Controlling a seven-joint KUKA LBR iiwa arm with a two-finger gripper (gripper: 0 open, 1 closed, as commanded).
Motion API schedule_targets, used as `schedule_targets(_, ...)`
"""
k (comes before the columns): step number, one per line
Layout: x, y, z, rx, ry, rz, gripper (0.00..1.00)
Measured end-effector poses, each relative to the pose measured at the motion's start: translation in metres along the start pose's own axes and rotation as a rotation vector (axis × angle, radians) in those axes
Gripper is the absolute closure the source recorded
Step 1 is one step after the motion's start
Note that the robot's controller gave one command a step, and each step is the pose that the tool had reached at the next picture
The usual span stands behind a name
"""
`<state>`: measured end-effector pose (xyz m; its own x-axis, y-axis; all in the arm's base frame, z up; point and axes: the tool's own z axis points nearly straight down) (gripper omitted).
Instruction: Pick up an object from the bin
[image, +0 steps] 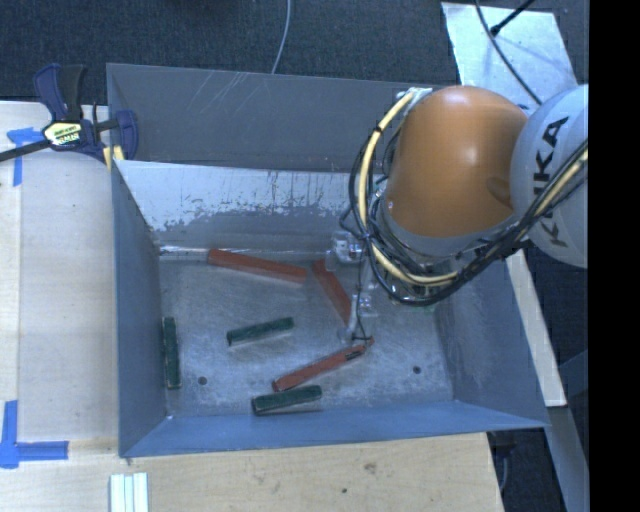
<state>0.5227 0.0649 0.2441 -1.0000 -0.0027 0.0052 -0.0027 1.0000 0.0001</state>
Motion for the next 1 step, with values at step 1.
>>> schedule_targets(1, -0.0016, -0.0004, -0.0044, -0.001, -0.009, 0.002, 0.0)
